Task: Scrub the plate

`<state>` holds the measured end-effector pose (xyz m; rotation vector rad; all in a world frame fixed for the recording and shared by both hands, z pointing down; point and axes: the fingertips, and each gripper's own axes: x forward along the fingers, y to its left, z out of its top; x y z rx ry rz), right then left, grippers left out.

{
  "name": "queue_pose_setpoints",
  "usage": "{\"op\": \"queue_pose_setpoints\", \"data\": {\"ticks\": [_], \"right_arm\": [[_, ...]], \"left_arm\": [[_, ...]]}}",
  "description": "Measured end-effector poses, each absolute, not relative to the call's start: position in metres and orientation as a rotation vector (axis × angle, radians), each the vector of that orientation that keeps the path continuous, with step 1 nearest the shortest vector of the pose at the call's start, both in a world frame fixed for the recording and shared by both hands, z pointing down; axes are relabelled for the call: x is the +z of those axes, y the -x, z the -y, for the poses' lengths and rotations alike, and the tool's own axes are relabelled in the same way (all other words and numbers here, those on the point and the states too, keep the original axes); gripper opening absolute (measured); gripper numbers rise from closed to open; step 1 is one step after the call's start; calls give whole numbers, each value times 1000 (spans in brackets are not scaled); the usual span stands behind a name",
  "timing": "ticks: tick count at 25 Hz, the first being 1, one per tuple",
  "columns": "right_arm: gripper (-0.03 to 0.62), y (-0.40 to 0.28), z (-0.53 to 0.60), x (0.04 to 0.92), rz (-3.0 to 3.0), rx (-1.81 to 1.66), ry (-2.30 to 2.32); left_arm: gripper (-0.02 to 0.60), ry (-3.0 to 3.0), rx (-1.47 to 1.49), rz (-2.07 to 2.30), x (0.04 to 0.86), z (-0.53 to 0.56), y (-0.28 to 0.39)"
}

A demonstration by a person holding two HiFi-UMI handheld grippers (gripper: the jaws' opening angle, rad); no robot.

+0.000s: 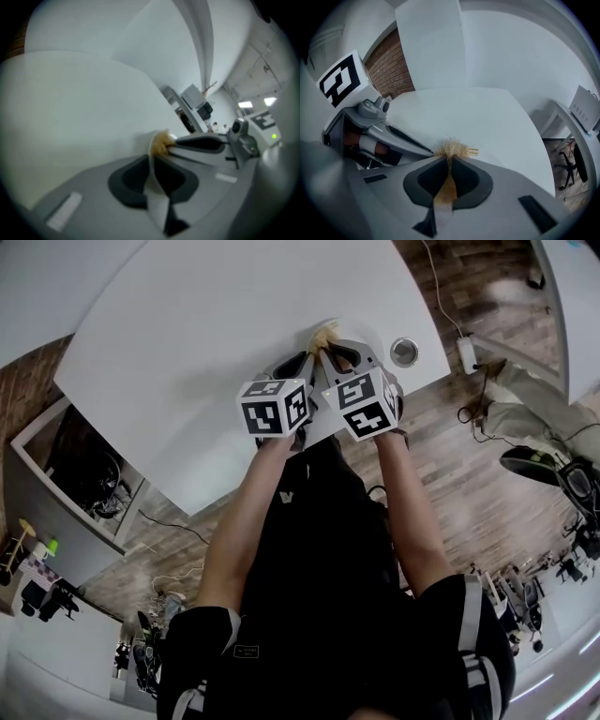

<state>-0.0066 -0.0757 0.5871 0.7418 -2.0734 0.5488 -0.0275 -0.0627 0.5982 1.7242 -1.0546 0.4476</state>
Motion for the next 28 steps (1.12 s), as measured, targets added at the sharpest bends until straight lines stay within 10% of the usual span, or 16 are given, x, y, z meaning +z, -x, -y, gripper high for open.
{"op": "queue_pose_setpoints", "data": {"ticks": [28], "right_arm": [[28,-64,129,569,2032,596,-1115]], "left_arm": [[60,-1713,426,1035,599,65,28]]}}
